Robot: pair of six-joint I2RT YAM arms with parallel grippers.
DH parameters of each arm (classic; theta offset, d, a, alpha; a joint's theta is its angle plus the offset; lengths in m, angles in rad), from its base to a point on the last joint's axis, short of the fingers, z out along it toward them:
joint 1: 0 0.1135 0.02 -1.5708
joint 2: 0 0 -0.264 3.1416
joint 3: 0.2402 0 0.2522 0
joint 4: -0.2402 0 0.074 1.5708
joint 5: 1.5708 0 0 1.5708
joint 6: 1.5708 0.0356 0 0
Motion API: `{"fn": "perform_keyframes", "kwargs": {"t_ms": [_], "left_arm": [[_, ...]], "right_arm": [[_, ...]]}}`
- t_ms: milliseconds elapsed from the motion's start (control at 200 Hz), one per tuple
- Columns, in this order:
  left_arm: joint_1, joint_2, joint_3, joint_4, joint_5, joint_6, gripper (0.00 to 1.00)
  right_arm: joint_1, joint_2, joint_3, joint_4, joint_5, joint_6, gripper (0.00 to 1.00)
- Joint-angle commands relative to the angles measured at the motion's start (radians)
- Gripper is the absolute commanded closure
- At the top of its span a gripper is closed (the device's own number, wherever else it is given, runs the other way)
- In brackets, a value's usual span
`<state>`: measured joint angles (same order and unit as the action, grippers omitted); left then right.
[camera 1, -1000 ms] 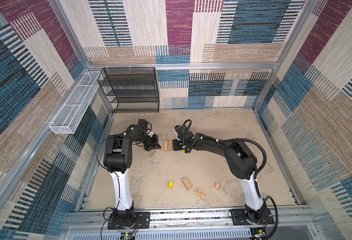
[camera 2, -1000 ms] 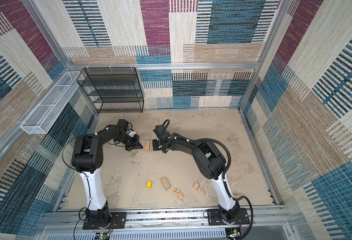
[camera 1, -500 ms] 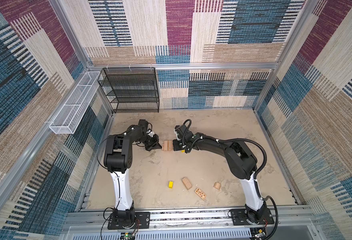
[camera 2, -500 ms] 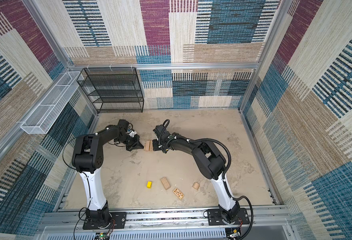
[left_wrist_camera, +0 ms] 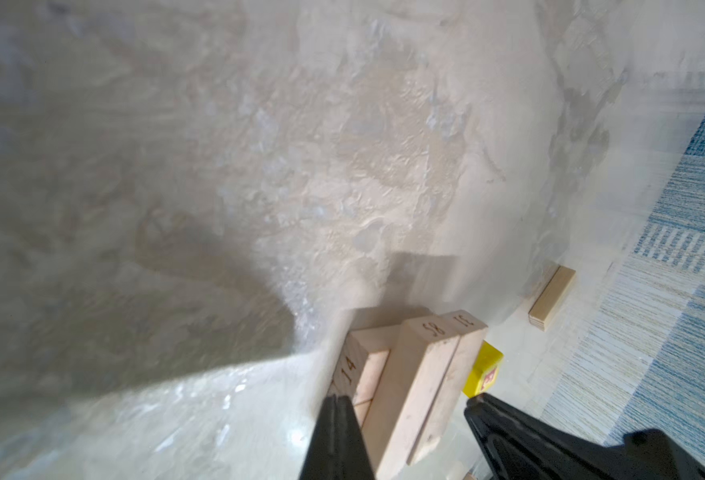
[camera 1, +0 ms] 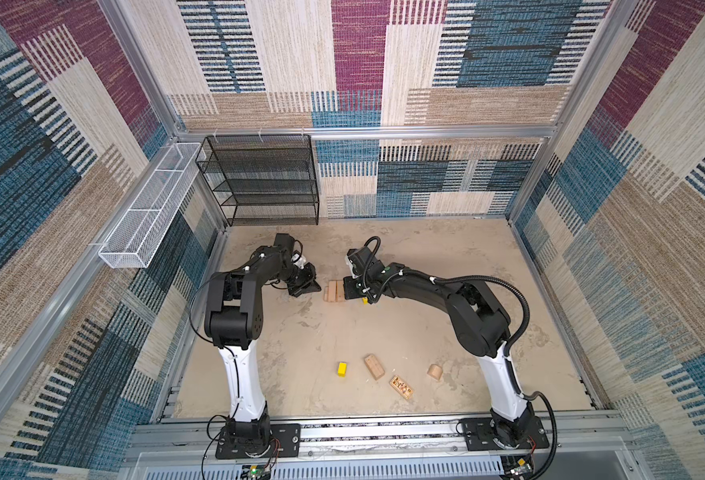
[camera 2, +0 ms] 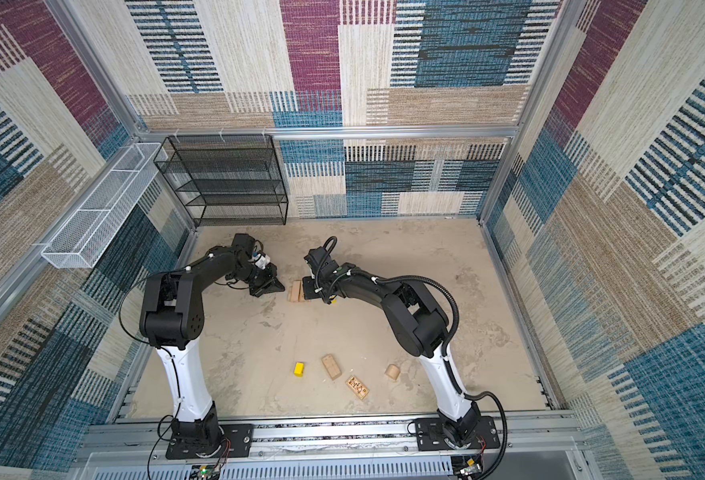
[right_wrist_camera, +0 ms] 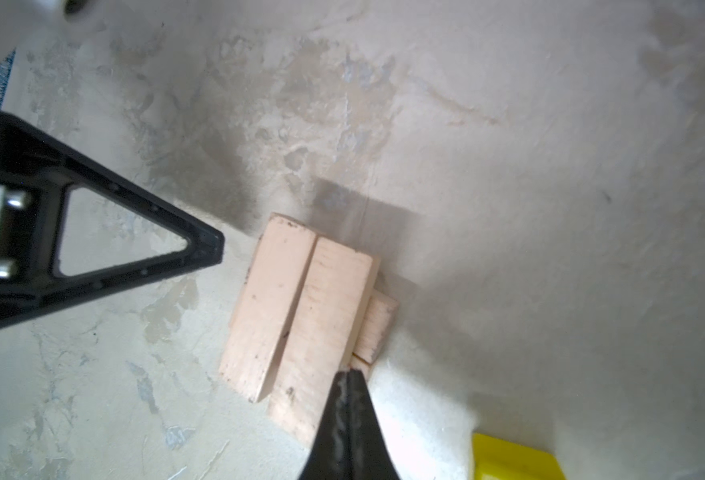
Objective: Build the wood block tower
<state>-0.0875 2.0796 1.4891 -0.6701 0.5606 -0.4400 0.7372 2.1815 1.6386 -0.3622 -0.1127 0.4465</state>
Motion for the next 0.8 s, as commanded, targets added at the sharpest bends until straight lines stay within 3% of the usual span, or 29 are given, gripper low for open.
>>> {"fn": "perform_keyframes", "kwargs": {"t_ms": [0,796], "left_arm": [[-0.004,-0.008,0.009,-0.002,0.042,0.024,1.00],[-0.026,-0.002,0.016,-0.002,0.061,0.029,1.00]], "right_arm": [[-0.002,0.009,0.013,-0.001,-0.012,-0.004,0.96],[-0.001,0.027,0.035,-0.020,-0.026,-0.005,0.96]]}}
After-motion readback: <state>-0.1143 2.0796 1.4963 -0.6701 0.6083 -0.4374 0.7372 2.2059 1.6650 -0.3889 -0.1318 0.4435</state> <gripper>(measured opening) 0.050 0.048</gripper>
